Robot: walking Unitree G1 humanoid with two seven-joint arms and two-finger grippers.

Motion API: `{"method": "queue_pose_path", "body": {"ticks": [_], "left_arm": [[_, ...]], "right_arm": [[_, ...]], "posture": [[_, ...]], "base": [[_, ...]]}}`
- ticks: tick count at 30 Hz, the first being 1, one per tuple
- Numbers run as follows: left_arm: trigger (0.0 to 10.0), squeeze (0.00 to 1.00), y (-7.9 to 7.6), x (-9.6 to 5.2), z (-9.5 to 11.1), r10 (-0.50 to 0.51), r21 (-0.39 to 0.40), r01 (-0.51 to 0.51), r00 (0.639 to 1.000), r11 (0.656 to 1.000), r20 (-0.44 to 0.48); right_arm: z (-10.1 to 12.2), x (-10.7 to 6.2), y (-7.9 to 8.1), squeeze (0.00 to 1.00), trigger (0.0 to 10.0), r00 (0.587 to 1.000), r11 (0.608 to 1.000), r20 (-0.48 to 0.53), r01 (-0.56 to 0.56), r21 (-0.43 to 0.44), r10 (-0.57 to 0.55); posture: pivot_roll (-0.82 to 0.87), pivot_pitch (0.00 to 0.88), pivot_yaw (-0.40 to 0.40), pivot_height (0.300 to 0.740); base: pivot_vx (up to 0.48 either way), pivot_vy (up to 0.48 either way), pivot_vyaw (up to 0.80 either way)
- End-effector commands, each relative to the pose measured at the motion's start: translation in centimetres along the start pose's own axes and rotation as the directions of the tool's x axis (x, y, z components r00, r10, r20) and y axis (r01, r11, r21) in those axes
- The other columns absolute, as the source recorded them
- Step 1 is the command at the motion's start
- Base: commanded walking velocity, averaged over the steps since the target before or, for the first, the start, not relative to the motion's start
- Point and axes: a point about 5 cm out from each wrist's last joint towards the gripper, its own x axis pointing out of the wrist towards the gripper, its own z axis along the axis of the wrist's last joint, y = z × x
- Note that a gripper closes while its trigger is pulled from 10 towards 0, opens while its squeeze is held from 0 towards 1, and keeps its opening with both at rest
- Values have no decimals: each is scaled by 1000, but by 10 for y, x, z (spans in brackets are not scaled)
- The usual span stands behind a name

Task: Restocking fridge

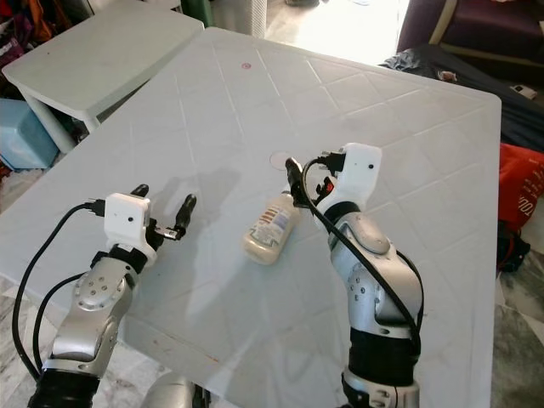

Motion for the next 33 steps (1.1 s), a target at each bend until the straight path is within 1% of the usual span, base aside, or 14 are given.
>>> {"method": "queue_pose_path", "body": {"ticks": [1,2,5,8,9,10,14,15,17,18,19,28,32,33], "left_arm": [[10000,0,-1,1,0,-14,0,14,1000,1000,2],[10000,0,-1,1,1,-14,0,14,1000,1000,3],[10000,0,-1,1,1,-14,-1,14,1000,1000,4],[10000,0,-1,1,1,-14,-1,14,1000,1000,4],[10000,0,-2,1,0,-18,-1,18,1000,1000,5],[10000,0,-2,1,0,-19,-1,19,1000,1000,5],[10000,0,-3,2,1,-22,-1,22,1000,1000,8],[10000,0,-3,2,1,-22,-2,22,1000,1000,9],[10000,0,-3,2,1,-22,-2,22,1000,1000,9],[10000,0,-3,2,1,-23,-3,23,1000,1000,9],[10000,0,-3,2,1,-24,-3,24,1000,1000,9],[10000,0,-5,2,1,-27,-7,27,1000,1000,10],[10000,0,-5,2,1,-27,-7,27,1000,1000,9],[10000,0,-5,2,1,-27,-7,27,1000,1000,9]], "right_arm": [[-6,4,-2,0,10000,999,999,-33,17,47,-15],[-8,7,-2,0,10000,999,997,-51,18,78,-13],[-12,11,-1,0,10000,996,996,-88,16,91,-8],[-14,12,0,0,10000,995,995,-100,14,101,-4],[-18,15,8,0,10000,991,992,-129,-21,126,37],[-19,16,12,0,10000,988,989,-143,-38,140,58],[-22,17,24,0,10000,976,977,-172,-98,187,131],[-23,16,29,0,8706,968,967,-185,-130,219,172],[-23,15,32,0,8667,963,963,-191,-146,227,191],[-24,14,35,0,7255,956,955,-201,-162,248,214],[-26,13,35,0,39,952,956,-218,-157,249,213],[-40,11,23,0,0,944,961,-298,-62,269,145],[-45,11,17,0,0,937,947,-326,-14,321,125],[-45,11,17,0,0,937,947,-326,-14,321,125]], "posture": [[-24,138,0,740],[-18,134,-2,740],[-18,133,-3,740],[-18,133,-3,740],[-15,128,-7,740],[-14,128,-9,740],[-14,125,-12,740],[-14,125,-12,740],[-14,125,-12,740],[-15,125,-13,740],[-16,125,-13,740],[-15,128,-16,740],[-14,129,-18,740],[-14,129,-18,740]], "base": [[0,0,0],[0,0,0],[0,0,0],[0,0,0],[0,0,0],[0,0,0],[0,0,0],[0,0,0],[0,0,0],[0,0,0],[0,0,0],[0,0,0],[0,0,0],[0,0,0]]}}
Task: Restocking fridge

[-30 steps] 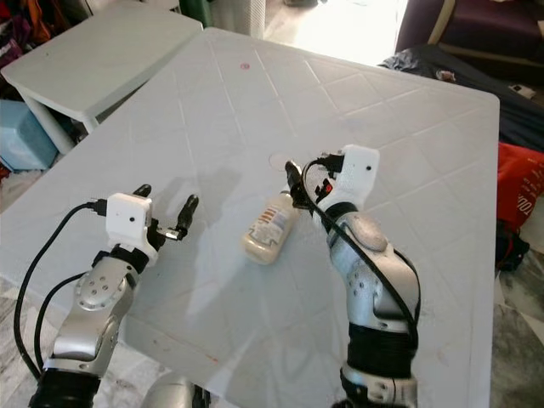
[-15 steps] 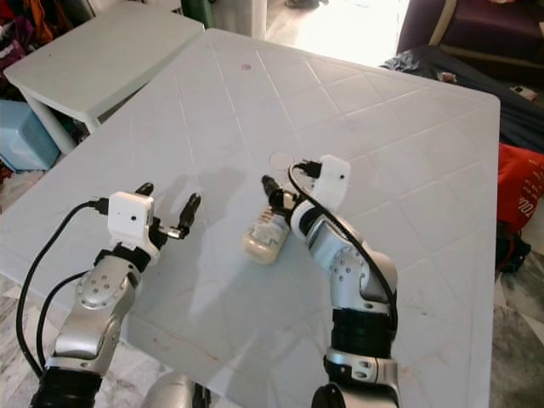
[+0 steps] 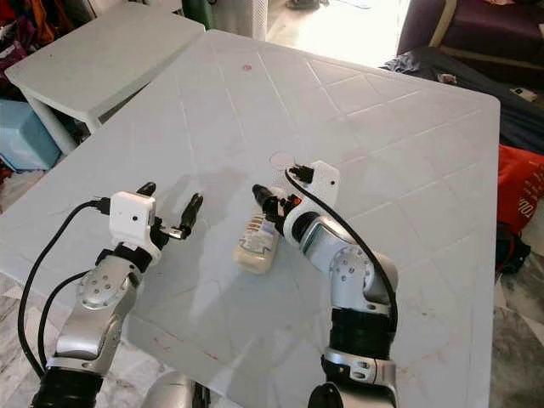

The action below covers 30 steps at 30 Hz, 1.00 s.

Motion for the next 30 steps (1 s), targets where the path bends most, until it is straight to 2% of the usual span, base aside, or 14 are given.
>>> {"method": "queue_pose_path", "body": {"ticks": [1,13,14,15,17,21,25,27,29,30], "left_arm": [[10000,0,-1,0,-2,-3,-1,3,1000,1000,-7],[10000,0,-1,0,-1,-7,0,7,1000,1000,-5],[10000,0,-1,0,-1,-7,0,7,1000,1000,-4],[10000,0,-1,0,-1,-7,0,7,1000,1000,-4],[10000,0,-1,0,-1,-7,0,7,1000,1000,-4],[10000,0,-1,1,-1,-6,1,6,1000,1000,-3],[10000,0,-1,2,-1,-1,2,1,1000,1000,0],[10000,0,0,3,0,14,5,-14,1000,1000,6],[10000,0,0,4,0,18,4,-18,1000,1000,7],[10000,0,1,5,1,20,5,-20,1000,1000,8]], "right_arm": [[-11,2,-10,0,0,997,997,-58,61,50,-58],[-6,1,-25,0,0,992,990,-30,125,59,-123],[5,0,-22,0,0,993,993,45,111,31,-113],[5,0,-22,0,0,993,993,45,111,31,-113],[25,-3,-17,0,0,981,994,174,100,-53,-90],[40,-5,-10,0,0,967,992,248,77,-99,-50],[54,-12,2,0,0,932,980,361,56,-189,17],[60,-21,15,0,0,875,939,473,73,-336,101],[62,-24,18,0,0,850,915,511,103,-391,123],[62,-28,23,0,0,826,885,542,127,-447,155]], "posture": [[-14,129,-18,740],[-13,127,-16,740],[-13,127,-16,740],[-13,127,-16,740],[-14,126,-15,740],[-15,124,-15,740],[-15,122,-16,740],[-18,118,-18,740],[-20,116,-17,740],[-22,114,-17,740]], "base": [[0,0,0],[0,0,0],[0,0,0],[0,0,0],[0,0,0],[0,0,0],[0,0,0],[0,0,0],[0,0,0],[0,0,0]]}}
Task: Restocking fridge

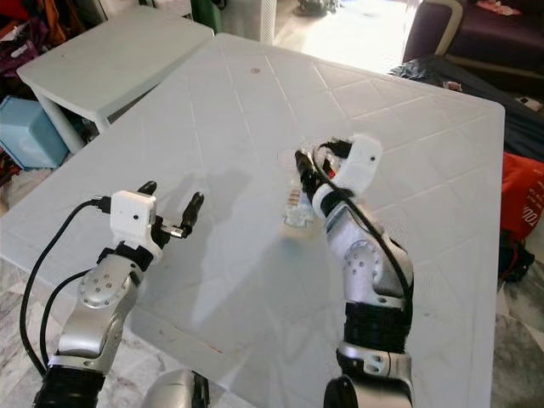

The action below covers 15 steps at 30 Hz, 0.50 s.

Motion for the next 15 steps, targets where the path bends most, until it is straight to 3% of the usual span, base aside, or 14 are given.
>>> {"method": "queue_pose_path", "body": {"ticks": [1,3,4,5,6,7,8,9,10,11,13,15], "left_arm": [[10000,0,2,1,-1,16,5,-16,1000,1000,-3],[10000,0,3,3,1,22,-11,-22,1000,1000,1],[10000,0,3,4,2,24,-27,-24,1000,999,-1],[10000,0,3,4,2,24,-27,-24,1000,999,-1],[10000,0,3,8,4,23,-48,-23,1000,999,1],[10000,0,4,9,5,22,-47,-21,1000,999,5],[10000,0,4,10,6,21,-44,-21,1000,999,8],[10000,0,4,11,6,22,-40,-21,1000,999,10],[10000,0,4,11,6,22,-40,-21,1000,999,10],[10000,0,5,12,5,23,-40,-22,1000,999,10],[10000,0,4,12,4,24,-55,-23,1000,998,4],[10000,0,0,13,1,7,-154,-10,1000,988,-24]], "right_arm": [[13,-6,10,0,0,992,994,115,-31,-102,42],[14,-9,14,0,0,985,980,156,-42,-195,73],[13,-11,17,0,2431,980,968,173,-58,-244,102],[13,-11,17,0,2431,980,968,173,-58,-244,102],[7,-16,21,0,3451,973,943,180,-78,-323,142],[4,-17,21,0,4784,973,937,178,-77,-340,145],[1,-19,20,0,9137,974,934,176,-75,-349,144],[-6,-22,19,0,10000,973,919,173,-77,-386,154],[-6,-22,19,0,10000,973,919,173,-77,-386,154],[-13,-26,15,0,10000,970,887,183,-59,-459,159],[-20,-30,8,0,10000,973,872,184,-29,-489,136],[-26,-32,4,0,10000,974,860,184,-20,-509,131]], "posture": [[-22,114,-17,740],[-24,110,-17,740],[-24,110,-17,740],[-24,110,-17,740],[-23,107,-17,740],[-23,107,-17,740],[-24,102,-16,740],[-25,102,-16,740],[-25,102,-16,740],[-25,101,-14,740],[-24,101,-13,740],[-22,100,-10,740]], "base": [[0,0,0],[0,0,0],[0,0,0],[0,0,0],[0,0,0],[0,0,0],[0,0,0],[0,0,0],[0,0,0],[0,0,0],[0,0,0],[0,0,0]]}}
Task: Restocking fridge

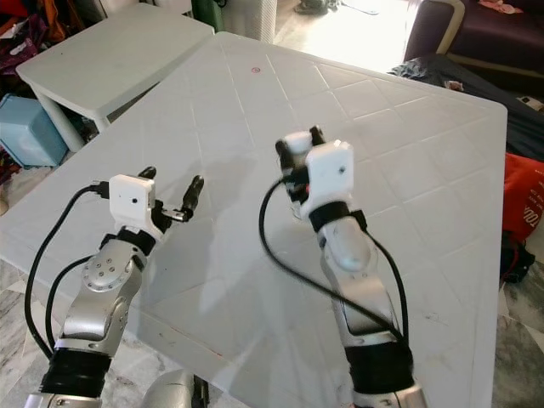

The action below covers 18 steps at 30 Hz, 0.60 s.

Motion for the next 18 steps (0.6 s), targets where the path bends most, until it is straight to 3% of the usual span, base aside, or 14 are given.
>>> {"method": "queue_pose_path", "body": {"ticks": [1,5,6,8,9,12,13,16,18], "left_arm": [[10000,0,-5,0,-7,-46,-108,39,997,993,-58],[10000,0,-17,4,-10,-160,-262,128,981,957,-105],[10000,0,-20,6,-10,-202,-325,154,972,933,-119],[10000,0,-21,7,-9,-217,-340,165,969,926,-119],[10000,0,-24,9,-6,-275,-398,209,955,893,-114],[10000,0,-28,10,-2,-324,-441,247,940,863,-106],[10000,0,-32,12,1,-359,-489,272,929,829,-91],[10000,0,-36,16,12,-391,-571,303,920,763,-33],[10000,0,-37,17,17,-395,-597,316,919,737,-2]], "right_arm": [[6,2,0,0,10000,998,1000,57,10,-9,-9],[19,14,-4,0,10000,992,1000,121,26,8,-27],[27,25,-10,0,10000,987,999,158,29,26,-33],[29,28,-11,0,10000,985,999,169,30,37,-36],[40,40,-17,0,10000,978,996,203,21,92,-39],[53,54,-20,0,10000,969,985,245,-17,173,-26],[65,62,-20,0,10000,959,975,282,-55,216,-9],[80,73,-14,0,10000,942,937,332,-161,309,52],[81,74,-10,0,10000,938,924,339,-195,329,77]], "posture": [[-22,98,-9,740],[-24,90,-4,740],[-24,86,-3,740],[-24,85,-3,740],[-24,84,-2,740],[-20,78,-1,740],[-19,76,-2,740],[-16,71,-6,740],[-13,69,-10,740]], "base": [[0,0,0],[0,0,0],[0,0,0],[0,0,0],[0,0,0],[0,0,0],[0,0,0],[0,0,0],[0,0,0]]}}
